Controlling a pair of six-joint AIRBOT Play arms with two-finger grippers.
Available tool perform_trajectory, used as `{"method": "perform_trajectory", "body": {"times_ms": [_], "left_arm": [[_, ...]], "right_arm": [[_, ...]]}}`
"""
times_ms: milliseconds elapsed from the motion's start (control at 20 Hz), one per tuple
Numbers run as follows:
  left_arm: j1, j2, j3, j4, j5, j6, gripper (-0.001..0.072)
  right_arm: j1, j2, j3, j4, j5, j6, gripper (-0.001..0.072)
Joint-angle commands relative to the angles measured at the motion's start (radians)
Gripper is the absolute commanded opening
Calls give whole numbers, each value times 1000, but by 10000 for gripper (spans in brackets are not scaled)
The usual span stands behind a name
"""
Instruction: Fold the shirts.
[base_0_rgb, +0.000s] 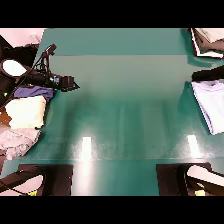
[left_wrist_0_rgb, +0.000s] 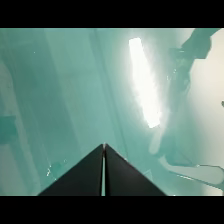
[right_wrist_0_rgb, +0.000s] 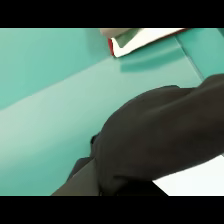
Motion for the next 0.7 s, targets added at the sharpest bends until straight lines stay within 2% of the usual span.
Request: {"method": "perform_trajectory", "body": {"times_ms": [0,450,500,550,600,650], "left_arm": [[0,0,1,2,-1,3,33],[0,0,1,2,-2,30,33],[0,0,1,2,-2,30,33],[0,0,1,2,-2,30,32],[0,0,1,2,-5,30,33],[0,0,1,2,-9,30,33]], "right_arm": [[0,46,2,-130,57,70,12],[0,167,-200,-598,288,279,30],[-1,168,-215,-636,323,299,152],[0,168,-231,-673,348,301,349],[0,168,-246,-701,373,303,511],[0,168,-258,-716,391,306,540]]}}
